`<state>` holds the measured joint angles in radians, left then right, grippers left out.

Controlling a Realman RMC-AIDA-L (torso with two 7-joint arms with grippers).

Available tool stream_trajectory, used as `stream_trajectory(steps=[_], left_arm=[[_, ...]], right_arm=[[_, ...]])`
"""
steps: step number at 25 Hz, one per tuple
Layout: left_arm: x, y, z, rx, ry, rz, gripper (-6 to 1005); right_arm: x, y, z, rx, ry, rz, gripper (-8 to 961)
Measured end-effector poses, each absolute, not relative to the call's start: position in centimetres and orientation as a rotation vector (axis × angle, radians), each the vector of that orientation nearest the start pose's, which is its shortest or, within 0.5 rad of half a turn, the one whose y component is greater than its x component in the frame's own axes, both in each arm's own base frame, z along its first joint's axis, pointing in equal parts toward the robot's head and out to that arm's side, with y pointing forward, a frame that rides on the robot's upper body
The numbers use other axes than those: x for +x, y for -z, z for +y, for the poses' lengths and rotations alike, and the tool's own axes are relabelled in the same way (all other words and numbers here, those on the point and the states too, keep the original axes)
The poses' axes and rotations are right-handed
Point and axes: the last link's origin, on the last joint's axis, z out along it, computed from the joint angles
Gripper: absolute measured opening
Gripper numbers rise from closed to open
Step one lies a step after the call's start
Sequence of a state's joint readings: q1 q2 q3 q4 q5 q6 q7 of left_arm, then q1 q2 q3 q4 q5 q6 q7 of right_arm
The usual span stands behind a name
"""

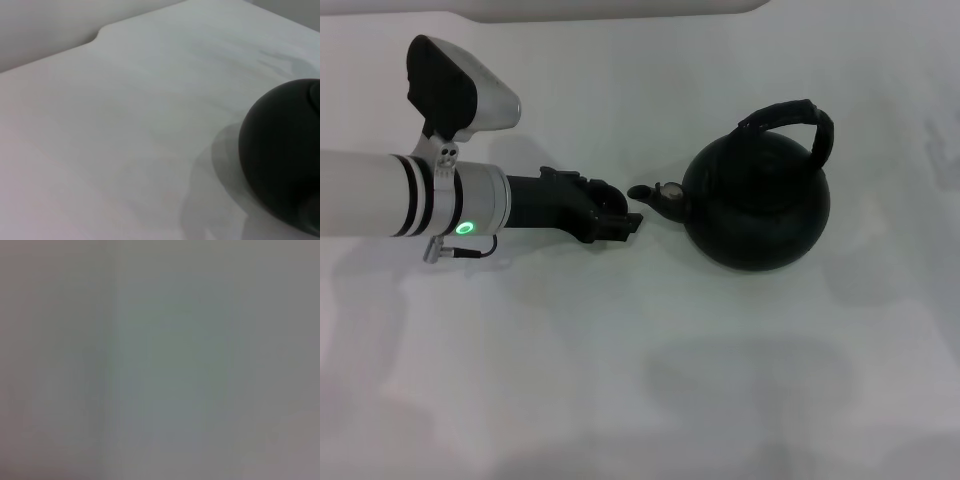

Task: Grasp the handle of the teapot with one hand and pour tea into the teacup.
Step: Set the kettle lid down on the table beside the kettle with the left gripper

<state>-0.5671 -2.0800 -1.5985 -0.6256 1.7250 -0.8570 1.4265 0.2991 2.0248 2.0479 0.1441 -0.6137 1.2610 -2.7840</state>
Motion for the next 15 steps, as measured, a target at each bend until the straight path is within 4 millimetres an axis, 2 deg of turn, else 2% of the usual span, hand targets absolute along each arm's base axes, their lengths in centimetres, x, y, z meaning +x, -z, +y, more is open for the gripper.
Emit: stream_trajectory(steps=[11,15], left_arm=[[-24.16,9.72,35.64,-2.689,0.204,-0.771,866],[-23.73,9.05,35.48,-2.678,0.247,-0.738,873]], right_arm=[[37.15,-2.29,28.96,-1.739,-0.635,0.469,421],[37.16,-2.29,28.96,-1.739,-0.634,0.469,421]])
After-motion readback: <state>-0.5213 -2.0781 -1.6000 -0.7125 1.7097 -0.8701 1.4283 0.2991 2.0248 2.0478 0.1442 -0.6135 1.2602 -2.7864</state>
